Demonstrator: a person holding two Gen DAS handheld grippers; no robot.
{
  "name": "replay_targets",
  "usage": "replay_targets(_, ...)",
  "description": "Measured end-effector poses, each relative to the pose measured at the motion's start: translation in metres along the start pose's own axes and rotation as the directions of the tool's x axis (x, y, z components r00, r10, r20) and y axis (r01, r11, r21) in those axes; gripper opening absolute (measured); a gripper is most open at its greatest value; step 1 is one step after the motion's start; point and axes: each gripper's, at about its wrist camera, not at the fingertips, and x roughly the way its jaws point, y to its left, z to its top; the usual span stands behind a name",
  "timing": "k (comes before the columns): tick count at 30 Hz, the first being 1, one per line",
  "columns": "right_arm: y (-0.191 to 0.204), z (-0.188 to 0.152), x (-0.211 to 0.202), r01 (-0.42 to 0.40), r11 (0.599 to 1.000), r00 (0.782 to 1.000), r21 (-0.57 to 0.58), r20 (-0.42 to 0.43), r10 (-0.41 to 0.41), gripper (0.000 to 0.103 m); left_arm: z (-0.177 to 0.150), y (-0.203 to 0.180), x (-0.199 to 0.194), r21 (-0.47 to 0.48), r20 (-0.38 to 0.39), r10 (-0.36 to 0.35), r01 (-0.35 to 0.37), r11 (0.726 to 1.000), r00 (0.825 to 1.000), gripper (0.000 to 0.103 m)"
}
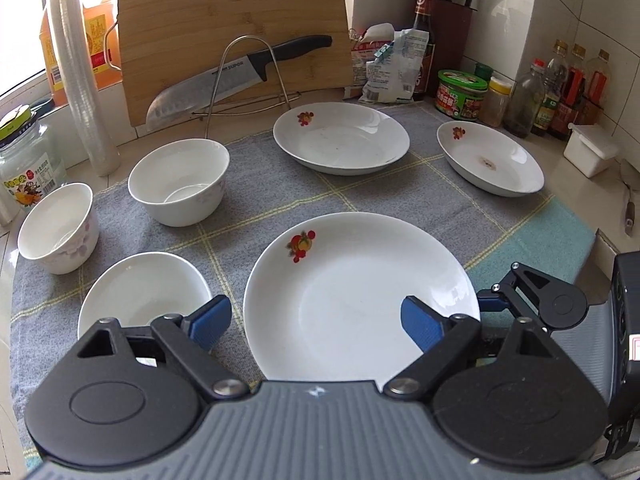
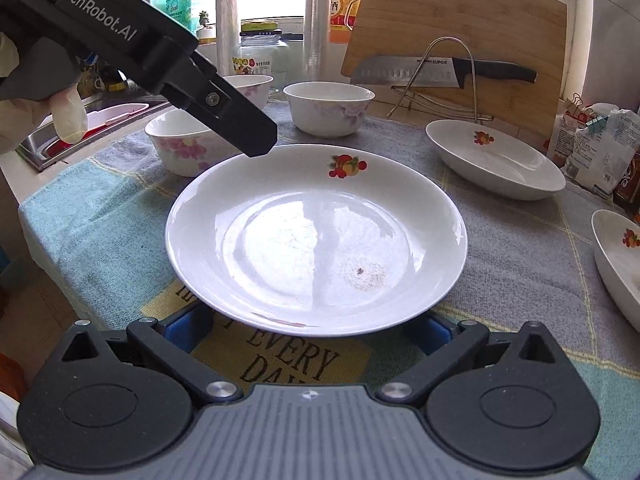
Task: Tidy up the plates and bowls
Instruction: 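Move the left tool to the large floral plate and grasp its rim, then lift the large floral plate off the card with the left tool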
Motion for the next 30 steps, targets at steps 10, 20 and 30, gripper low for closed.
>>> replay_targets(10, 0.000, -0.001, 0.001, 0.010, 1.000, 1.000, 0.014, 0.014, -0.011, 0.103, 0.032, 0.022, 0.040, 0.081, -0.096, -0.086, 0.094, 0.992, 0.992, 0.091)
replay_targets(20, 0.004, -0.005, 0.000, 0.044, 0.998, 0.998, 0.038, 0.036, -0.045, 0.103, 0.051, 0.031, 0.091, 0.156, -0.241, -0.152, 0.193, 0.969, 0.959, 0.091)
replay_targets(30, 0.006, -0.004, 0.000, 0.054, 0.998, 0.998, 0.045, 0.029, -0.055, 0.103, 0.063, 0.033, 0.114, 0.210, -0.364, -0.223, 0.312, 0.927, 0.905, 0.078)
